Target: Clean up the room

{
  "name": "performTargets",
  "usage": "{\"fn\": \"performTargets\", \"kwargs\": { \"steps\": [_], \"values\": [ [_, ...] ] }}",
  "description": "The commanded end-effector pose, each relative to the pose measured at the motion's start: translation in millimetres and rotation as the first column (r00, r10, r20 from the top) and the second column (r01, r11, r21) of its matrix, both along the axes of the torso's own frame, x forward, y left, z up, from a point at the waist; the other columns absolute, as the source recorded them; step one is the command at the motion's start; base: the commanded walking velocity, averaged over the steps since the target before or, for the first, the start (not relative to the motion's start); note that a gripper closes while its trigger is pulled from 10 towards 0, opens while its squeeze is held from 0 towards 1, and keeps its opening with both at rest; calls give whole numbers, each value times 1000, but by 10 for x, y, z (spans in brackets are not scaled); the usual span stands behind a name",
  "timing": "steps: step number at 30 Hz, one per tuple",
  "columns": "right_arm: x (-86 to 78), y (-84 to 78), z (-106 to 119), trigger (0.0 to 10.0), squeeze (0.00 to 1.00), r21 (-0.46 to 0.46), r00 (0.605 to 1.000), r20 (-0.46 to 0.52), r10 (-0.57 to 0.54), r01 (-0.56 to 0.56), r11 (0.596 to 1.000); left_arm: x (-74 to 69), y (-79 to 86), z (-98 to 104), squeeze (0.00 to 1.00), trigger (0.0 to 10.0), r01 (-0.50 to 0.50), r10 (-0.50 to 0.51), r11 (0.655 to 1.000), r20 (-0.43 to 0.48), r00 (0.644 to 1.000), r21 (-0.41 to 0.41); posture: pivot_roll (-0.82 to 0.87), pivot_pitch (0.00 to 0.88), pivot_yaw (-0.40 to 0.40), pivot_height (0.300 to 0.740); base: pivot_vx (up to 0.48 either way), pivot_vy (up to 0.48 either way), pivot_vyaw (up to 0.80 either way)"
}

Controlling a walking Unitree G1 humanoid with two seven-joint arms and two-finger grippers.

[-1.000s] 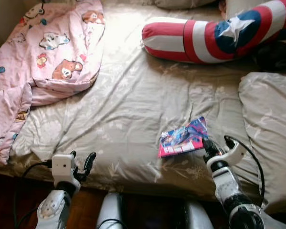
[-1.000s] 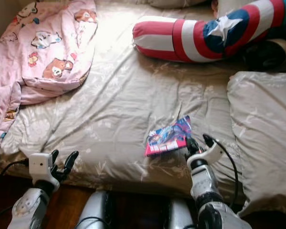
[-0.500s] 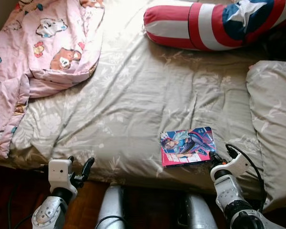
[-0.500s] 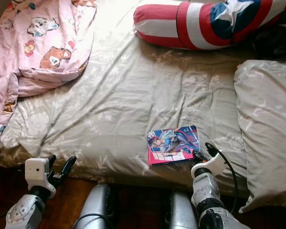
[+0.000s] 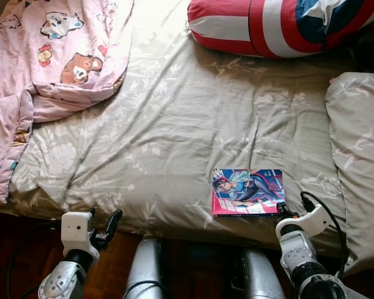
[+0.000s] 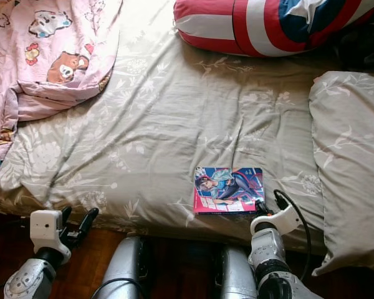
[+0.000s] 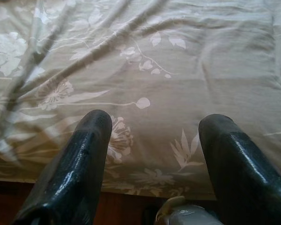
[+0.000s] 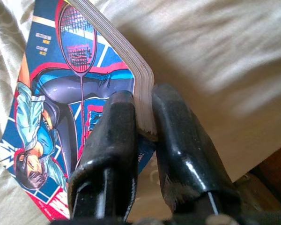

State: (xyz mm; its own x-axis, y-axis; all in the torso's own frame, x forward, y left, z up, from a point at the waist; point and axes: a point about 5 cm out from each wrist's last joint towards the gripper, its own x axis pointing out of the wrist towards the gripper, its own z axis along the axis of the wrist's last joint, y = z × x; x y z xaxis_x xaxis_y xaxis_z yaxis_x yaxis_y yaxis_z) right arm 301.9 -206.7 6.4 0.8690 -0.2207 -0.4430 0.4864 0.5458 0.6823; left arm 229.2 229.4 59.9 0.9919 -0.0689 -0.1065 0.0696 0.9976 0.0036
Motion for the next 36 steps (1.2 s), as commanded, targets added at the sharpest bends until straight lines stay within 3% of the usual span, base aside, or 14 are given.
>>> {"fn": "performTargets", "kwargs": {
  "steps": [1,2,5,19,20,21,22,24,27,30,31,35,36],
  "values": [
    [-183,-21,-183,10000,0,2,994,-100,-34,35,999,-77,23,-67,0,10000,-12,12,1000,-44,999,0,174,413,59,648,0,0,0],
    [-185,-15,-187,10000,584,-2,994,-105,-29,29,1000,-76,19,-69,0,10000,-11,11,1000,-45,999,0,173,413,58,648,0,0,0],
    [-188,-9,-191,10000,835,-5,994,-110,-24,23,1000,-83,12,-70,0,10000,-9,9,1000,-50,999,-2,169,417,59,648,0,0,0],
    [-193,-89,-182,10000,761,-38,990,-134,-34,29,999,-57,-30,-68,0,10000,-2,1,1000,-54,999,-11,167,416,60,648,0,0,0],
    [-179,-100,-166,10000,388,-45,991,-132,-36,30,999,-53,-32,-68,0,10000,-1,1,1000,-54,999,-11,168,413,59,648,0,0,0],
    [-166,-104,-152,10000,102,-49,991,-128,-36,30,998,-50,-31,-68,0,10000,-2,1,1000,-54,999,-12,168,412,59,648,0,0,0],
    [-150,-109,-135,10000,0,-55,992,-119,-32,26,998,-49,-30,-68,0,10000,-2,2,1000,-54,999,-12,168,412,59,648,0,0,0],
    [-121,-112,-104,10000,0,-65,995,-101,-21,14,998,-39,-29,-70,0,10000,-4,3,1000,-55,998,-13,165,407,56,648,0,0,0],
    [-24,-87,7,10000,0,-176,997,-46,65,-72,982,-20,-32,-80,0,10000,-5,5,1000,-56,998,-14,159,400,54,648,0,0,0],
    [56,-47,128,10000,0,-332,986,11,168,-155,931,11,-43,-102,0,10000,-12,10,1000,-56,998,-20,144,388,47,648,0,0,0],
    [57,-63,163,10000,0,-419,978,15,207,-182,889,49,-64,-118,0,10000,-14,12,1000,-53,999,-28,121,366,37,648,0,0,0],
    [-1,-144,165,10000,0,-490,977,22,212,-174,854,122,-107,-138,0,10000,-14,12,999,-49,999,-42,96,342,24,648,0,0,0],
    [-66,-173,139,10000,0,-547,971,11,237,-192,815,166,-129,-187,0,10000,-21,18,998,-59,998,-53,78,307,25,648,0,0,0]
  ]
}}
